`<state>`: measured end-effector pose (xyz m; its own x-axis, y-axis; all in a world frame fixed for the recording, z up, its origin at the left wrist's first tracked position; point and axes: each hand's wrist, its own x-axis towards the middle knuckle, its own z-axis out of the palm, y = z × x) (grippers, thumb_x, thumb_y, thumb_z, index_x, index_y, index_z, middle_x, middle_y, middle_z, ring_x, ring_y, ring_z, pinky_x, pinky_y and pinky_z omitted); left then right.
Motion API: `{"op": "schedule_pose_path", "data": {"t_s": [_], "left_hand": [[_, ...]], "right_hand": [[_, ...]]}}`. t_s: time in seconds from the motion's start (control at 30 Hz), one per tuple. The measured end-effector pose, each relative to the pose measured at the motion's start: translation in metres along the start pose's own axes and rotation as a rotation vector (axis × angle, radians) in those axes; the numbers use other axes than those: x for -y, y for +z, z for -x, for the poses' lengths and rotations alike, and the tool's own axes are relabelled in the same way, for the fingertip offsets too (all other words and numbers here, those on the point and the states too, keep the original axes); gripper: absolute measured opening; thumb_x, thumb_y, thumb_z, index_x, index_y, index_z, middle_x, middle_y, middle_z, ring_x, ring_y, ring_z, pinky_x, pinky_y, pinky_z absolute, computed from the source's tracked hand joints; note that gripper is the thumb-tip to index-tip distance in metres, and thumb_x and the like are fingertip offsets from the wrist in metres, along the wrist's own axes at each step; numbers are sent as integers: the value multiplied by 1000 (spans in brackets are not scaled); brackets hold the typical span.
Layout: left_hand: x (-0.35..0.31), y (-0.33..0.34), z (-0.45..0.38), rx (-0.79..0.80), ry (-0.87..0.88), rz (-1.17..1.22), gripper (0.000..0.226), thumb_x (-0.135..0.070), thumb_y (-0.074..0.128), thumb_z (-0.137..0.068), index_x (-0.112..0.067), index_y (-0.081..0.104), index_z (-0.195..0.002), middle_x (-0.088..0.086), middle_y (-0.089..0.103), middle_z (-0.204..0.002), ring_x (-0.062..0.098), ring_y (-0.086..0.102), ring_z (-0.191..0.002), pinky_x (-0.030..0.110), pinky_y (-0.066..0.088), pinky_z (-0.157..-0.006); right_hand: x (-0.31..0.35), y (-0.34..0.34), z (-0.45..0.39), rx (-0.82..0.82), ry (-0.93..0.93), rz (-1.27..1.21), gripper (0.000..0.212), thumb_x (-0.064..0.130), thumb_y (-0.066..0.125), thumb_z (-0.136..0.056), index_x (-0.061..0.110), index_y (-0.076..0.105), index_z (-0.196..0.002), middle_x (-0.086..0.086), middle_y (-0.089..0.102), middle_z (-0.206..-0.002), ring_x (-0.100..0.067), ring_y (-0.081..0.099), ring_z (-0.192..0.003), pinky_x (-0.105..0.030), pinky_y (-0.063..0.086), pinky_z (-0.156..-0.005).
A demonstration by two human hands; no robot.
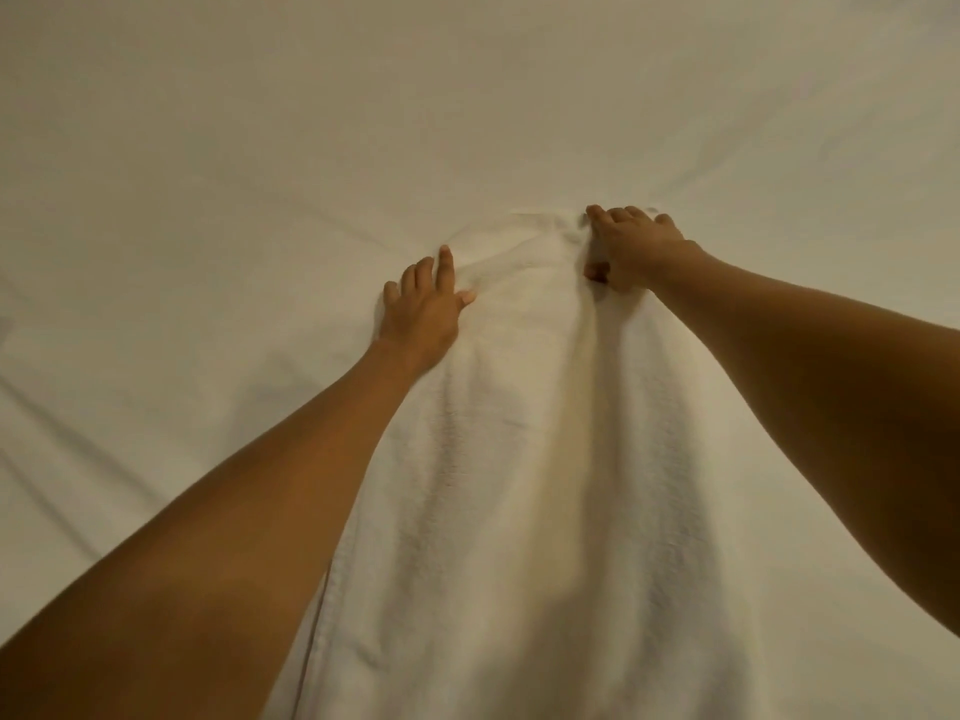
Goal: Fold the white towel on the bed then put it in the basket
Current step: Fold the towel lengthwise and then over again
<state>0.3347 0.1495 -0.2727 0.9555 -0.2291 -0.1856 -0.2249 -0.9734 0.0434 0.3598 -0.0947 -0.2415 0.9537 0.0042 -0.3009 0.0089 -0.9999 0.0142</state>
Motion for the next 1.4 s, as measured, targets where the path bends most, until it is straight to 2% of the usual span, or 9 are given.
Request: {"op": "schedule_pose_path", "data": {"t_s": [0.17,0.37,0.63,0.7,0.8,1.0,1.17,1.3,1.4], "left_hand": [[-6,-20,-2,23,-34,60,70,-42,36,-100,-5,8,-153,16,33,-149,31,34,-135,43,31,-107],[7,-66,-18,177,-89,231,59,-42,72,-78,-15,52,-127,10,50,-133,30,47,-123,40,36,-101],[0,-83,10,276,-104,389,65,-21,71,-79,-10,37,-133,10,52,-120,28,52,-102,33,43,-81],[-1,-85,23,265,-83,406,64,-20,71,-79,-10,39,-133,11,53,-119,30,54,-105,33,44,-81],[-7,-89,45,217,35,296,43,-18,65,-81,-12,55,-122,12,59,-120,32,57,-109,33,46,-84],[-10,-92,103,30,247,69,60,-22,67,-77,-6,46,-131,8,39,-144,28,41,-132,35,32,-109],[-11,-88,184,17,233,141,43,-7,59,-82,-4,41,-120,18,63,-106,33,56,-79,36,38,-62],[-1,-72,243,-89,267,144,74,1,63,-79,-8,35,-147,15,61,-128,37,59,-111,41,50,-87],[7,-55,289,-219,384,209,70,15,64,-63,2,56,-132,18,66,-124,37,65,-111,43,59,-82]], "right_hand": [[8,3,15,-124,33,35,50,26,54,-90,7,38,-134,-12,48,-133,-30,40,-126,-45,28,-105],[13,-10,37,-239,85,202,37,27,57,-88,5,55,-118,-14,55,-119,-32,42,-117,-44,23,-108],[14,-12,85,-257,45,55,33,30,64,-83,10,56,-108,-9,64,-99,-31,57,-102,-41,16,-116],[18,-15,110,-211,46,12,26,16,60,-82,10,49,-105,-5,62,-78,-33,57,-78,-37,40,-92],[21,-20,146,-237,67,26,31,-1,51,-79,9,41,-106,0,40,-57,-29,40,-55,-33,27,-61],[29,-21,209,-330,48,7,69,-5,46,-83,10,26,-146,-13,64,-91,-32,49,-68,-35,31,-67],[49,7,278,-347,58,-19,62,-4,45,-85,0,30,-145,-24,44,-143,-38,45,-129,-43,25,-114],[72,25,339,-422,28,-16,66,-13,58,-74,-4,43,-138,-26,45,-142,-40,44,-132,-48,26,-114],[87,36,385,-418,28,-61,68,-18,59,-70,-2,48,-136,-25,52,-136,-39,51,-126,-48,35,-108]]}}
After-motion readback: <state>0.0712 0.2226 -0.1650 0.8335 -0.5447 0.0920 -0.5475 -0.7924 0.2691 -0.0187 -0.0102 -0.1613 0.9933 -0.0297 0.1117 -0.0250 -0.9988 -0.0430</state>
